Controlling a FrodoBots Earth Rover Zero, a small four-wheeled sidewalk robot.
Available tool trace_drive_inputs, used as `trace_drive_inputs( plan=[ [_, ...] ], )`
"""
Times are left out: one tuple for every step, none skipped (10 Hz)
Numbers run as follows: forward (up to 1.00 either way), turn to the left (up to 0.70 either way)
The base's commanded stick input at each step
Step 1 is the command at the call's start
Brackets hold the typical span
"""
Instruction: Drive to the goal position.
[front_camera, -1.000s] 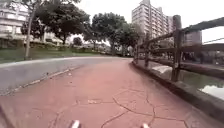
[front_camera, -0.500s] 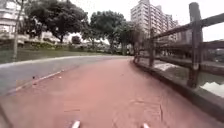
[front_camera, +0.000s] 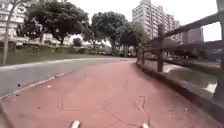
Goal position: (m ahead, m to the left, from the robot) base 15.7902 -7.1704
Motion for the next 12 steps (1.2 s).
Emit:
trace_drive_inputs(
  plan=[
    [1.0, 0.0],
    [1.0, 0.0],
    [1.0, 0.0],
    [1.0, 0.0],
    [1.0, 0.0],
    [1.0, 0.0],
    [1.0, -0.01],
    [1.0, -0.07],
    [1.0, -0.34],
    [1.0, -0.39],
    [1.0, -0.34],
    [1.0, 0.0]
  ],
)
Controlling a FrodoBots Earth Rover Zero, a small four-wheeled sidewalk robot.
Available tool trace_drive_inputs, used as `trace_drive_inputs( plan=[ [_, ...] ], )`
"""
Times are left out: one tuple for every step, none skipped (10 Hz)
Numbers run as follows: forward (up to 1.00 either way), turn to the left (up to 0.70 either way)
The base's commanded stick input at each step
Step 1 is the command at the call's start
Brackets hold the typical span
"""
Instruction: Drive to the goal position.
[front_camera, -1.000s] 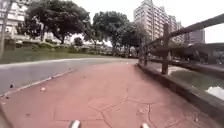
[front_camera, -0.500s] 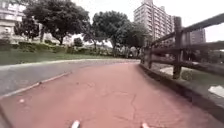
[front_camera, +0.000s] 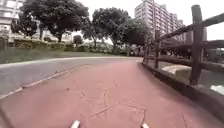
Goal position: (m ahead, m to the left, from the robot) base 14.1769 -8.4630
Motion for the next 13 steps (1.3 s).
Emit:
trace_drive_inputs(
  plan=[
    [1.0, 0.0],
    [1.0, 0.0],
    [1.0, 0.0],
    [1.0, 0.0],
    [1.0, 0.0],
    [1.0, 0.0],
    [1.0, 0.0],
    [1.0, 0.0],
    [1.0, 0.0],
    [1.0, 0.0],
    [1.0, 0.0],
    [1.0, 0.0],
    [1.0, 0.0]
  ],
)
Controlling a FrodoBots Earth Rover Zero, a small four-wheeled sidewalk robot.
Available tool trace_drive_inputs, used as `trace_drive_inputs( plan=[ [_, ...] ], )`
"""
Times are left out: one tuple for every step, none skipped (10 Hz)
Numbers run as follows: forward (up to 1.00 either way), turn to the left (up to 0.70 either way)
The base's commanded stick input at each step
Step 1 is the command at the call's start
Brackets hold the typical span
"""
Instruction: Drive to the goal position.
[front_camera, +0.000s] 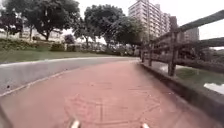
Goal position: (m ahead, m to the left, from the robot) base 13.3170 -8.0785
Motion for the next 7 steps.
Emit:
trace_drive_inputs(
  plan=[
    [1.0, 0.0],
    [1.0, 0.0],
    [1.0, 0.0],
    [1.0, -0.01],
    [1.0, -0.03],
    [1.0, -0.24],
    [1.0, -0.4]
  ],
)
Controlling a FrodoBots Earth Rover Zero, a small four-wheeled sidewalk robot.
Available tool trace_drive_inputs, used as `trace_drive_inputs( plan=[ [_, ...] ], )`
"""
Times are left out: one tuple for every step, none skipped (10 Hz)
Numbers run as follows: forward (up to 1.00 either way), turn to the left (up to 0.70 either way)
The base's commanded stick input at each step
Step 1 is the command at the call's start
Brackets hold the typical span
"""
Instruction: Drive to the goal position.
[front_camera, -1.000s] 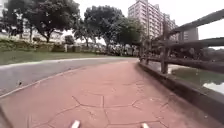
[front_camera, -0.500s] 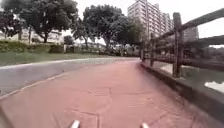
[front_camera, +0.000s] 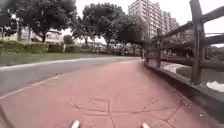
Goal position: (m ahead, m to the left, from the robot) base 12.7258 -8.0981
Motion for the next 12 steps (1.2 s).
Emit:
trace_drive_inputs(
  plan=[
    [1.0, -0.31],
    [1.0, -0.07],
    [1.0, 0.0],
    [1.0, 0.0],
    [1.0, 0.0],
    [1.0, 0.0],
    [1.0, 0.0],
    [1.0, 0.0],
    [1.0, 0.0],
    [1.0, 0.0],
    [1.0, 0.0],
    [1.0, 0.0]
  ],
)
